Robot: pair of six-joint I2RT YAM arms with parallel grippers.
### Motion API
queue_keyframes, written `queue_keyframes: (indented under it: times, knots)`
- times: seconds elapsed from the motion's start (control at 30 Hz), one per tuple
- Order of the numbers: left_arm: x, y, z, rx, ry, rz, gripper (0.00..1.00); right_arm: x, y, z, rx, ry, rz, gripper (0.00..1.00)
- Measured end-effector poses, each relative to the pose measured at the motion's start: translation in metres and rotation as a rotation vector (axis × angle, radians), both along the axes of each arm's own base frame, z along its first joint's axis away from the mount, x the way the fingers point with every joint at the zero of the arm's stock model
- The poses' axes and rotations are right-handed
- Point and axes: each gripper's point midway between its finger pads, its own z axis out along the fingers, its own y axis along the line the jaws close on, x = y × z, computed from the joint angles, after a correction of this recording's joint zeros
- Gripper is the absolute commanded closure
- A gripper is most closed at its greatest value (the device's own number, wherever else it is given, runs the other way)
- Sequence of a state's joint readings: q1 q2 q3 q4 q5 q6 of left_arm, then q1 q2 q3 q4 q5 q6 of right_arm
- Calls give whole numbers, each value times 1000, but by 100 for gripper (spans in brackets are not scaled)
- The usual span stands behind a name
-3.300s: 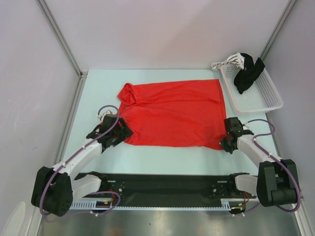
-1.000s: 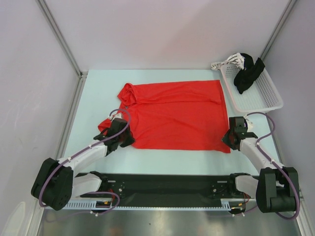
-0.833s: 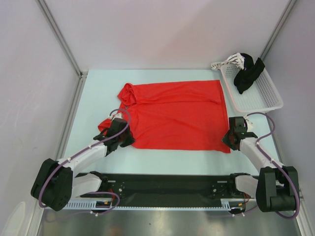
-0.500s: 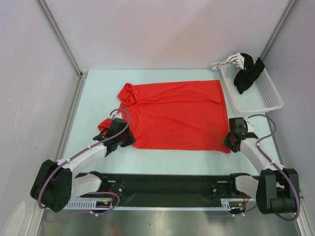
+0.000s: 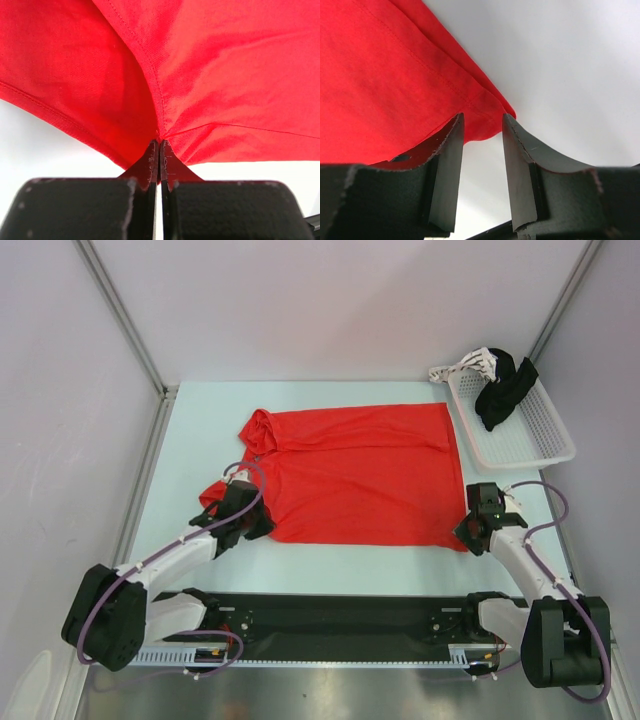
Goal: Fold and stack the tank tops
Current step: Fold the tank top
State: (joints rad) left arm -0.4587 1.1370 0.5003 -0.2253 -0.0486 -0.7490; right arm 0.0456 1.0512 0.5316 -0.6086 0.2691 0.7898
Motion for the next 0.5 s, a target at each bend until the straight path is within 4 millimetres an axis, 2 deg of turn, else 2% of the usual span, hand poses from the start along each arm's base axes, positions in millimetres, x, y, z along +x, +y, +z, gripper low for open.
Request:
queue_keyframes:
  times: [0.17,0.27,0.3,0.43,0.5]
  knots:
    - [-1,1,-3,8,10,-2,100,-7,1,-12,13,28,-28,60]
    - [-2,1,-7,16,18,-7,100,-10,0,-18,9,52,-39,79]
    - [-2,1,-8,19,23,-8,100,-10,-1,-18,6,53,-44,100]
    - [-4,3,-15,36,44,-12,95,-9,-3,-18,6,48,-58,100]
    - [-5,5,-19,54,53,-12,87,-8,-4,-18,7,44,-63,100]
